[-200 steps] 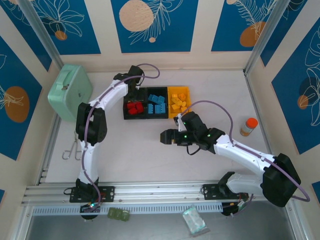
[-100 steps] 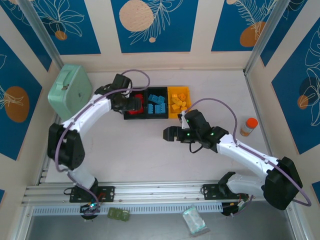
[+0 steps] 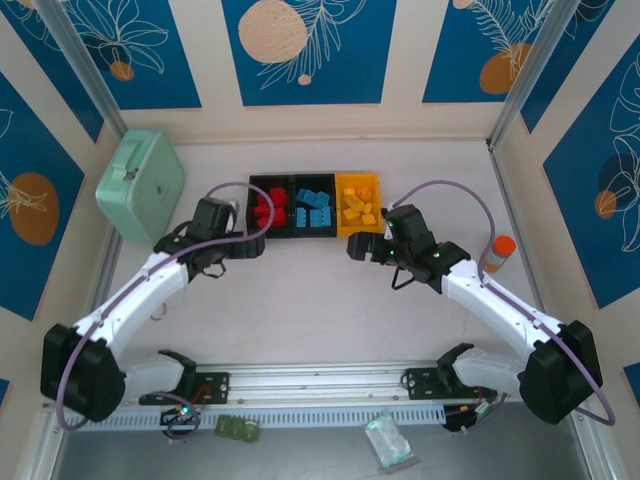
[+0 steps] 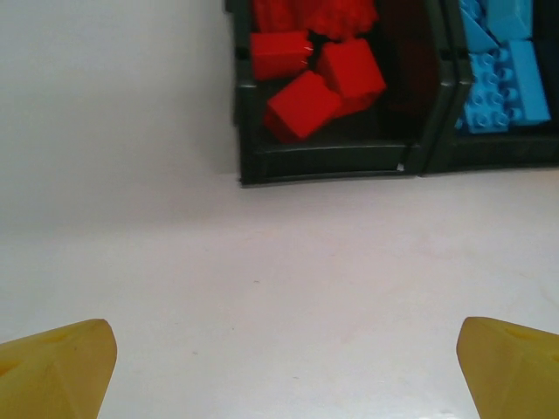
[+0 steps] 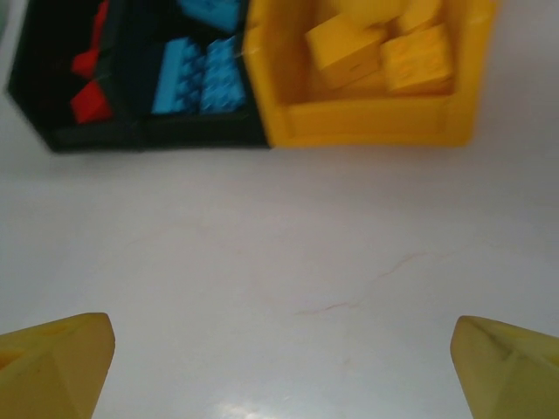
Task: Sort the legos into containers by color
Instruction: Reset both arms
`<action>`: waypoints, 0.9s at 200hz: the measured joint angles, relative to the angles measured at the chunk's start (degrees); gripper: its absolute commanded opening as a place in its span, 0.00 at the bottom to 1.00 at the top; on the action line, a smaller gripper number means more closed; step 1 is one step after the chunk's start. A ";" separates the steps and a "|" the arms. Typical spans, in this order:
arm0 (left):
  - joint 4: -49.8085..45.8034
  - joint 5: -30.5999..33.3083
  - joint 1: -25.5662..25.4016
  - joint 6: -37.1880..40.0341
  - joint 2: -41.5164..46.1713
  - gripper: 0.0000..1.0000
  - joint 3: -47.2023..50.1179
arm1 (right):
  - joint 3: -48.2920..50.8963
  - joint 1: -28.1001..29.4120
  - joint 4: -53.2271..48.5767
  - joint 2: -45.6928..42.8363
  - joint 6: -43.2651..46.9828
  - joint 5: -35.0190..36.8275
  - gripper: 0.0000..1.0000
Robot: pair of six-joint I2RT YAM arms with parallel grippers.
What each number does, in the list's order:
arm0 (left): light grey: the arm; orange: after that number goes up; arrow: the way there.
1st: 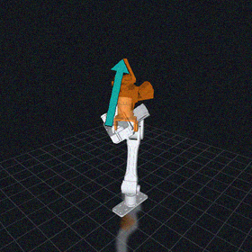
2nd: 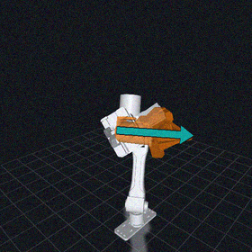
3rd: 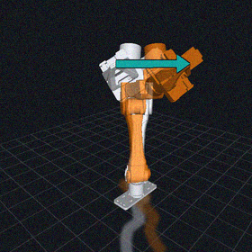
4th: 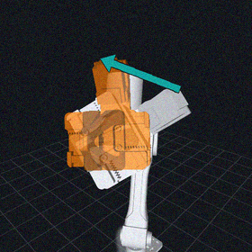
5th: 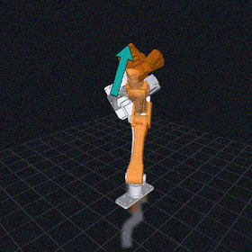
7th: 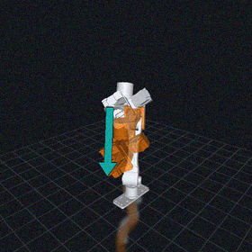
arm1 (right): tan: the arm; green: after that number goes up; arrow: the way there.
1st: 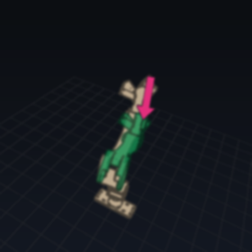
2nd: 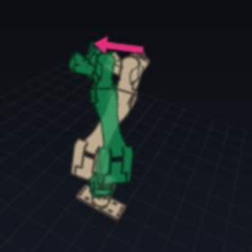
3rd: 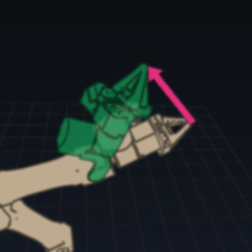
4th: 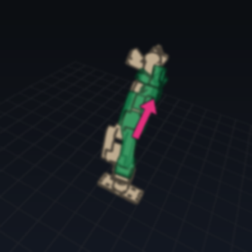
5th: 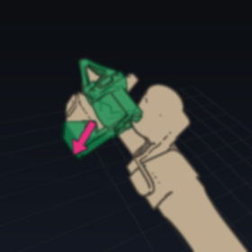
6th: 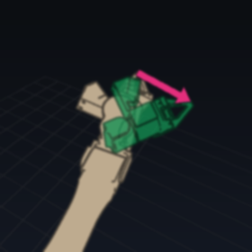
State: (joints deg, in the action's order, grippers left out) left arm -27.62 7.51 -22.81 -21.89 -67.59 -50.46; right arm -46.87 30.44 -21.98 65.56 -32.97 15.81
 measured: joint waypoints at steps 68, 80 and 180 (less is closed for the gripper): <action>18.45 17.90 3.48 7.02 5.70 0.99 15.26 | 14.23 -2.36 17.20 -5.01 11.45 30.03 0.99; 24.96 20.48 4.15 9.14 6.32 0.99 19.65 | 17.20 -4.76 19.78 -4.50 13.35 32.17 0.99; 73.53 17.25 12.98 22.36 -17.18 0.99 31.01 | 33.22 -23.69 59.25 4.85 21.24 18.38 0.99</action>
State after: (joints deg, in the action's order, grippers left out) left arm 45.91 24.75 -9.82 0.47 -84.77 -19.44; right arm -13.65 6.74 37.28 70.41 -11.73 34.20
